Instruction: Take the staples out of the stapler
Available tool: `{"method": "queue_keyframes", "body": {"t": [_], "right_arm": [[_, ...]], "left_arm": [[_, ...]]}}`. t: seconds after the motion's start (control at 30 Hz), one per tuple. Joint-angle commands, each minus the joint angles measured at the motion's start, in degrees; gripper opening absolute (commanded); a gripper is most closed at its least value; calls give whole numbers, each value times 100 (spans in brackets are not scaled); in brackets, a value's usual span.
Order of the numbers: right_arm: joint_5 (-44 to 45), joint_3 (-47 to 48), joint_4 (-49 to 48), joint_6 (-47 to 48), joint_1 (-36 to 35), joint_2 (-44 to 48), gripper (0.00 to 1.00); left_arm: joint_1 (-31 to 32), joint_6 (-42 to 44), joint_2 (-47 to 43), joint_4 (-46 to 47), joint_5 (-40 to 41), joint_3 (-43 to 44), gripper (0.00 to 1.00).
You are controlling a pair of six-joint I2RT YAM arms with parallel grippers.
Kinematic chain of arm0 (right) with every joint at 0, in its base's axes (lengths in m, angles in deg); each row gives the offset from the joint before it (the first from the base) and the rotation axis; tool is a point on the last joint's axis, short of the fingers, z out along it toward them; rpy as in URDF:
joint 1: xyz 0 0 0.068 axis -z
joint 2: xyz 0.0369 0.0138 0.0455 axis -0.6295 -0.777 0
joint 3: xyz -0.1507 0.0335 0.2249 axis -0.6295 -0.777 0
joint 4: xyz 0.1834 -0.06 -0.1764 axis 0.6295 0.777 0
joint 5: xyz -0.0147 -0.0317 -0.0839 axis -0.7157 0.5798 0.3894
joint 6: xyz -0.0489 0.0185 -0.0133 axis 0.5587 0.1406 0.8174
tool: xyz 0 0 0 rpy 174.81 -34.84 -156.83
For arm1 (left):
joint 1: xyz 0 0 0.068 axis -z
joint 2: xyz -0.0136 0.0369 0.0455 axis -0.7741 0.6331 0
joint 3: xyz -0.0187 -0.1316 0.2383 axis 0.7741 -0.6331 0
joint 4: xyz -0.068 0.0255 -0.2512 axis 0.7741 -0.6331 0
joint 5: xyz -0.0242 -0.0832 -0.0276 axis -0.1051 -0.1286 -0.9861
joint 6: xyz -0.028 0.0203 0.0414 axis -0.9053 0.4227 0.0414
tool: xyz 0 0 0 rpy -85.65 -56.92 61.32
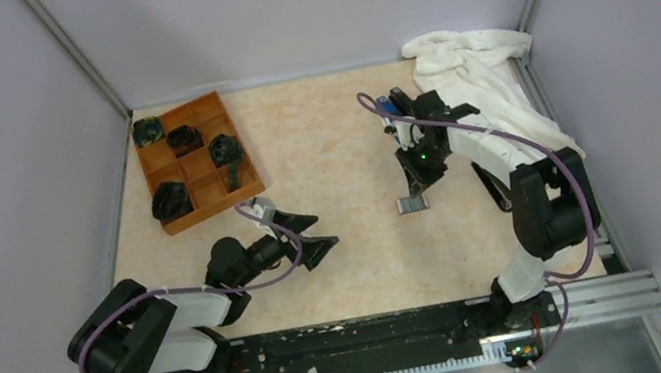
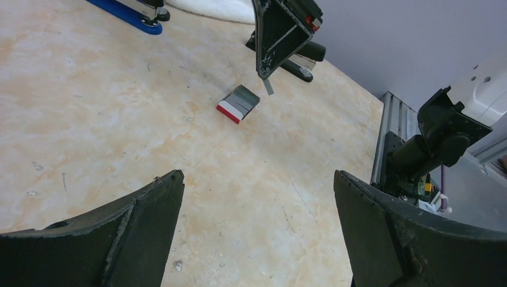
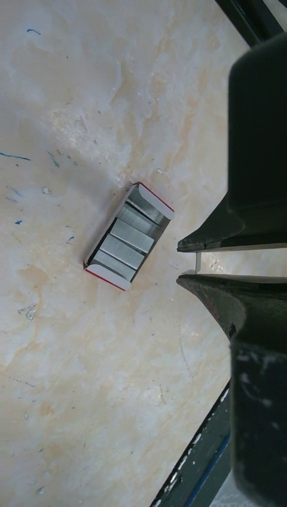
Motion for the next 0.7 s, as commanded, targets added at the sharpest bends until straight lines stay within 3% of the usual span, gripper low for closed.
{"method": "queue_keyframes", "body": {"t": [0.0,0.67], "right_arm": [[-72,316,-135,-310,-144,-148,9],[647,377,-441,-607,-232,-616,10]], "left_arm": [[10,-55,72,560,-65,-15,99],[6,39,211,507,-134,47,99]]}}
